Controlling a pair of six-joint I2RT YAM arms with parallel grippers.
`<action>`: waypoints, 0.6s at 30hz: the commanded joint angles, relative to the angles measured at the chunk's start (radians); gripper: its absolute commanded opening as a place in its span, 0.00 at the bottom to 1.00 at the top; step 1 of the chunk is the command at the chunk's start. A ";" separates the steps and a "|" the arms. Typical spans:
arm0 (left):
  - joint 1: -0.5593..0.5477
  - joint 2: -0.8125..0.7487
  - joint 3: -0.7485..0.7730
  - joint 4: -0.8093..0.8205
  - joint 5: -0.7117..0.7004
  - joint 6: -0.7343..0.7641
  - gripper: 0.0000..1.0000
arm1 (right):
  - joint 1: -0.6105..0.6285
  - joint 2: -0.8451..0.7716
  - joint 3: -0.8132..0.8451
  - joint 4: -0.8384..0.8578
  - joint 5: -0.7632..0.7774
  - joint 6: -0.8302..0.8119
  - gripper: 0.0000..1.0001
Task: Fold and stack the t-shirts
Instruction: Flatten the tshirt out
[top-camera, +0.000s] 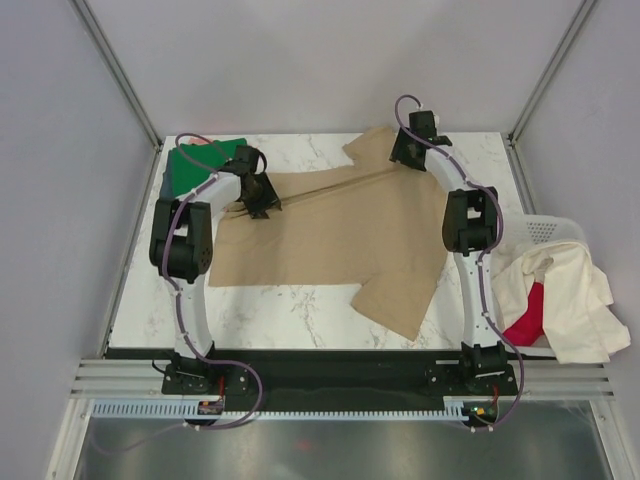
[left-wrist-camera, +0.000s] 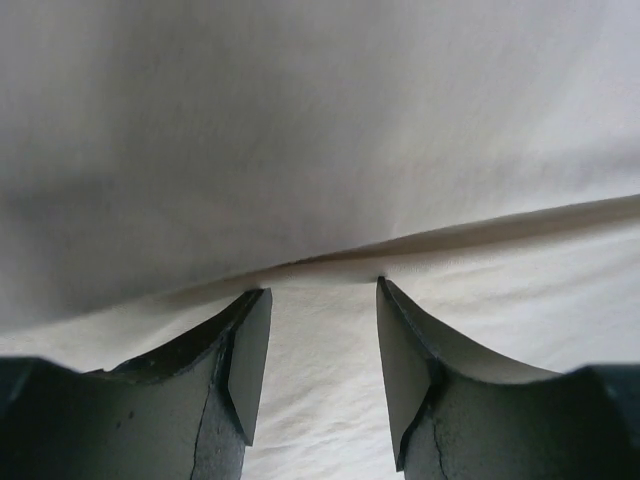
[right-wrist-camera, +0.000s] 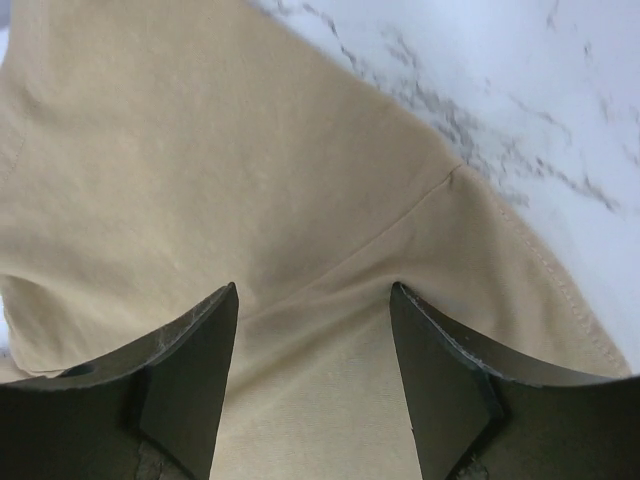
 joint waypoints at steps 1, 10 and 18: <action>-0.006 0.033 0.083 -0.011 0.061 -0.025 0.54 | -0.010 0.086 0.080 -0.119 -0.054 -0.006 0.71; -0.043 -0.459 -0.152 -0.050 -0.006 0.044 0.56 | 0.002 -0.339 -0.227 -0.036 -0.122 -0.062 0.77; 0.061 -1.018 -0.697 -0.064 -0.263 -0.175 0.59 | 0.048 -0.855 -0.775 -0.036 -0.092 -0.003 0.78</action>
